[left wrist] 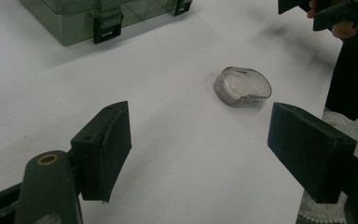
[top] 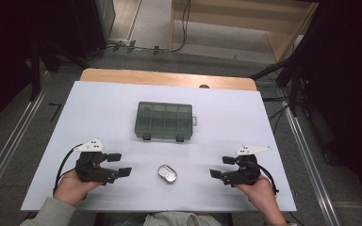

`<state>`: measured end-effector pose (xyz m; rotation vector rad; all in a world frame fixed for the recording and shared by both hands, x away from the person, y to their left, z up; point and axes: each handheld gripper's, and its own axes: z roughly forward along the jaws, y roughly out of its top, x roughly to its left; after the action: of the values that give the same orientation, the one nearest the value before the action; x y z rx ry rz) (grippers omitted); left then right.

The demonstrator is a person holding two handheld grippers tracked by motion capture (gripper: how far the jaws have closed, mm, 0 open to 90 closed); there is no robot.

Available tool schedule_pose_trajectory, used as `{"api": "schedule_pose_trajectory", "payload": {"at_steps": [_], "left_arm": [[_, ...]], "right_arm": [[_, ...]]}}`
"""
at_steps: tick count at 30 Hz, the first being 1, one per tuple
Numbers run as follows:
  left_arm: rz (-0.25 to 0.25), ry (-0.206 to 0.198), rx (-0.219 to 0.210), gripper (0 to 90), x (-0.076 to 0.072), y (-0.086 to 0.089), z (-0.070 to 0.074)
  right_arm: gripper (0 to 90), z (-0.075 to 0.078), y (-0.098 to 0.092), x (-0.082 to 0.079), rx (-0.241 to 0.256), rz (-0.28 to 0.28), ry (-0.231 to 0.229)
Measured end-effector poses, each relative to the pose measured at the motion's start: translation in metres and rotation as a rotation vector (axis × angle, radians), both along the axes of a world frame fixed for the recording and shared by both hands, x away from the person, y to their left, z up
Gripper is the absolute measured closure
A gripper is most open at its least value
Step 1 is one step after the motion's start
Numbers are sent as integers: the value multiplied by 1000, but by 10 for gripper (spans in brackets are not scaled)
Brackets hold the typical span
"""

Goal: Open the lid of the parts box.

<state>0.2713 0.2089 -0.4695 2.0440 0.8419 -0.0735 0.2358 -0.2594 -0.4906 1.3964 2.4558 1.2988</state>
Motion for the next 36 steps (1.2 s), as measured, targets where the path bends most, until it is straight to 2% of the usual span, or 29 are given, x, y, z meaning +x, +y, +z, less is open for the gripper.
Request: {"api": "schedule_pose_trajectory", "payload": {"at_steps": [12,17,22,31,36], "left_arm": [[8,1,4,223,-1,1,0],[0,-5,15,223,-1,-2,0],[8,9,20,224,0,-2,-2],[18,2,18,223,1,-1,-1],[15,5,24,223,0,-1,-1]], "right_arm": [[132,0,2,1,5,7,-6],[132,1,0,2,18,-17,-13],[132,1,0,2,11,-18,-2],[132,2,0,2,10,-13,-23],[132,2,1,2,5,-15,-15]]}}
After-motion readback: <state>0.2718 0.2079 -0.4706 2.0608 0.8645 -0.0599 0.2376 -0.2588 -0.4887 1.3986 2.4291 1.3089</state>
